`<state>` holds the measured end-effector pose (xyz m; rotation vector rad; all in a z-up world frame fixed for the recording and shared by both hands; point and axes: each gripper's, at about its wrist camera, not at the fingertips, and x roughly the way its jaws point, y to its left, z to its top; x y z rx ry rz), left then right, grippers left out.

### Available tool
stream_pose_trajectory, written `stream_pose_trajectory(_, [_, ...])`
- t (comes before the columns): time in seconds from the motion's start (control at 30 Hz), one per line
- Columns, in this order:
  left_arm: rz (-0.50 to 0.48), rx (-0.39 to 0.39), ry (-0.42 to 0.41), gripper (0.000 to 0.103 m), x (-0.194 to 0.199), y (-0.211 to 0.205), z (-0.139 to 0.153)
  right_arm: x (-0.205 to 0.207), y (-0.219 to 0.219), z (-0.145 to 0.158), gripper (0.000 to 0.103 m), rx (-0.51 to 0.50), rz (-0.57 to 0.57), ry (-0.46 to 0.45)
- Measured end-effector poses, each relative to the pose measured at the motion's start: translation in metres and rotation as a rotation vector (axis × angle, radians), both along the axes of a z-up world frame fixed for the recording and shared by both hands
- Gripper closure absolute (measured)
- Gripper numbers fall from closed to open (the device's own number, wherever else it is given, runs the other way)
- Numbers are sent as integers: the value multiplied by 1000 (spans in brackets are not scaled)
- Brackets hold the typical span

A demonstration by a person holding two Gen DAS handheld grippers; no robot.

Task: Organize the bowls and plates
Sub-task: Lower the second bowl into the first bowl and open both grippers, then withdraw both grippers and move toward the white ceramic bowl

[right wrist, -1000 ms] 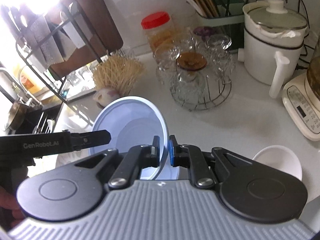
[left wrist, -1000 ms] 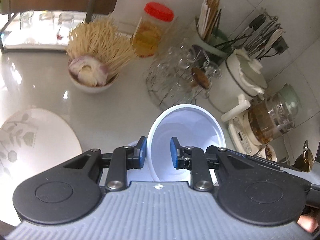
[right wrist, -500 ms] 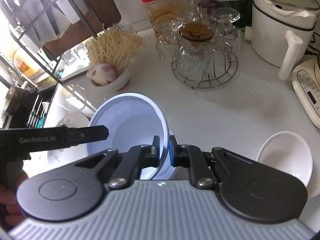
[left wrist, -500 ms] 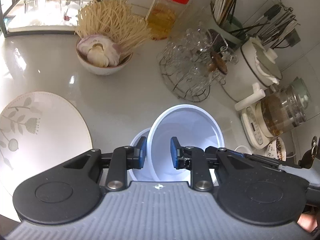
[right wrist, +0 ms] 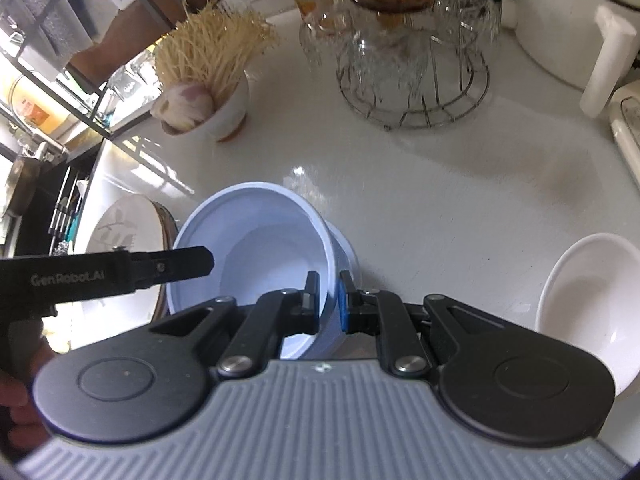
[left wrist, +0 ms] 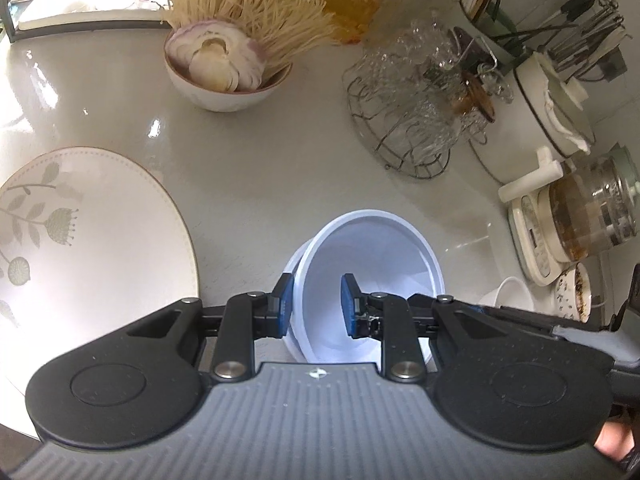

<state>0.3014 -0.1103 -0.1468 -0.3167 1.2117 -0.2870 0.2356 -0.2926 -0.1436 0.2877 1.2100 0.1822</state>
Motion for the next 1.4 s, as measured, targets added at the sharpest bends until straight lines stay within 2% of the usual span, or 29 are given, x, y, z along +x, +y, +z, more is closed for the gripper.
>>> stream_pose_trajectory(0.23, [7, -9, 26, 75, 1, 3, -8, 2, 1, -3, 90, -3, -22, 18])
stream_pose_trajectory(0.3, [13, -6, 35, 63, 1, 5, -9, 4, 1, -4, 85, -11, -26, 24])
stream_pose_trajectory(0.33, [16, -1, 41, 46, 2, 6, -9, 4, 0, -4, 72, -13, -29, 23])
stream_pose_trajectory(0.37, [20, 1, 40, 43, 1, 8, -9, 4, 0, -3, 54, -6, -33, 17])
stream_pose_trajectory(0.4, [23, 2, 37, 43, 0, 9, -9, 3, -1, -2, 47, 3, -37, 9])
stream_pose_trajectory(0.57, [27, 6, 25, 43, -3, 15, -4, 0, -2, 9, 48, -12, -46, -29])
stream_pose_trajectory(0.77, [15, -2, -29, 43, -8, 14, 16, -6, -5, 24, 48, -13, -72, -71])
stream_pose_trajectory(1.13, [-38, 3, -169, 43, -21, 7, 63, -23, -6, 56, 48, -30, -110, -175])
stream_pose_trajectory(1.4, [-118, 2, -293, 43, -30, -4, 96, -36, -11, 83, 48, -66, -145, -277])
